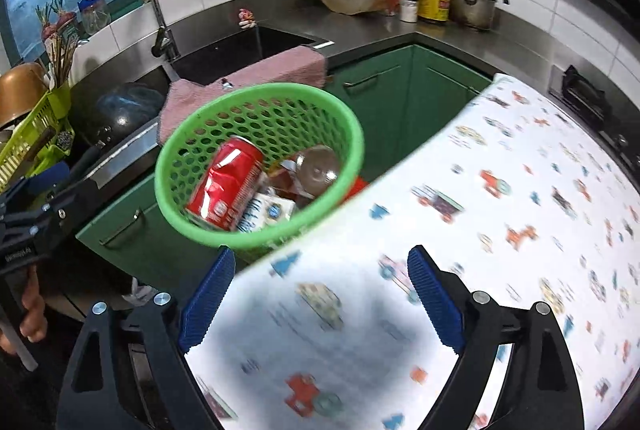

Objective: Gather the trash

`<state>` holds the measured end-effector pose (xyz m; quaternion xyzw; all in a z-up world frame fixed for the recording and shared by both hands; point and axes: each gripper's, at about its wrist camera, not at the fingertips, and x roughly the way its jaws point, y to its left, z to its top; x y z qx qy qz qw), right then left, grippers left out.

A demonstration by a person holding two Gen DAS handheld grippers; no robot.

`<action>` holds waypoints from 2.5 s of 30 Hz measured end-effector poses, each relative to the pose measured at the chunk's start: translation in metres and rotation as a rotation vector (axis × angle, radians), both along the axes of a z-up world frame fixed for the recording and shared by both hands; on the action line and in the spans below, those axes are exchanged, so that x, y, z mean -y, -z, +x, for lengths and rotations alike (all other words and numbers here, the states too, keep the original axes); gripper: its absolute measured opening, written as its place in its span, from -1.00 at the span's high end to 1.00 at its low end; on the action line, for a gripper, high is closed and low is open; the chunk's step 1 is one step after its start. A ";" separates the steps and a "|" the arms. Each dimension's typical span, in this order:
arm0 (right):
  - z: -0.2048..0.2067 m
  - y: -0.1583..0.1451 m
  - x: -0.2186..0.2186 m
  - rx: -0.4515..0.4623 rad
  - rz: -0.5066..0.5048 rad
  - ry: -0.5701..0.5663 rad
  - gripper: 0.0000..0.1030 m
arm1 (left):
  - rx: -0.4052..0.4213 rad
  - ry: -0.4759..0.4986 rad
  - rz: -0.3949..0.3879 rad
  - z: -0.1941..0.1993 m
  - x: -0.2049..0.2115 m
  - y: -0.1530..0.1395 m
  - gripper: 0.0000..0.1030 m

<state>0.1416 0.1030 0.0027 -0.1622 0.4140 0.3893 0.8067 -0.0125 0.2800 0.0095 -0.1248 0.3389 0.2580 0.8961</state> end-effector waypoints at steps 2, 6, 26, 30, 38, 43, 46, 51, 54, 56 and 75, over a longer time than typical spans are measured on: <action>-0.003 -0.001 0.013 0.018 -0.006 0.020 -0.65 | 0.008 0.003 -0.004 -0.001 0.005 0.000 -0.90; -0.007 0.000 0.046 0.020 0.006 0.066 -0.67 | 0.008 0.019 -0.001 -0.002 0.024 0.004 -0.90; -0.012 -0.019 0.165 0.086 0.044 0.182 -0.78 | -0.066 0.108 -0.020 0.026 0.116 0.008 -0.90; -0.012 -0.020 0.169 0.092 0.044 0.181 -0.79 | -0.069 0.124 -0.006 0.030 0.127 0.007 -0.90; -0.011 -0.020 0.173 0.095 0.046 0.176 -0.80 | -0.077 0.135 0.011 0.034 0.139 0.006 -0.90; -0.012 -0.018 0.175 0.098 0.035 0.168 -0.80 | -0.081 0.145 0.004 0.036 0.146 0.008 -0.90; -0.014 -0.015 0.177 0.102 0.023 0.162 -0.80 | -0.090 0.153 0.016 0.036 0.150 0.010 -0.90; -0.016 -0.008 0.181 0.095 0.016 0.169 -0.80 | -0.097 0.160 0.015 0.036 0.152 0.013 -0.90; -0.017 -0.006 0.184 0.088 0.018 0.179 -0.80 | -0.098 0.161 0.018 0.036 0.154 0.013 -0.90; -0.018 -0.006 0.186 0.085 0.022 0.184 -0.80 | -0.099 0.160 0.025 0.036 0.155 0.013 -0.90; -0.037 -0.014 0.190 0.141 0.025 0.226 -0.83 | -0.090 0.139 0.026 0.036 0.164 0.009 -0.90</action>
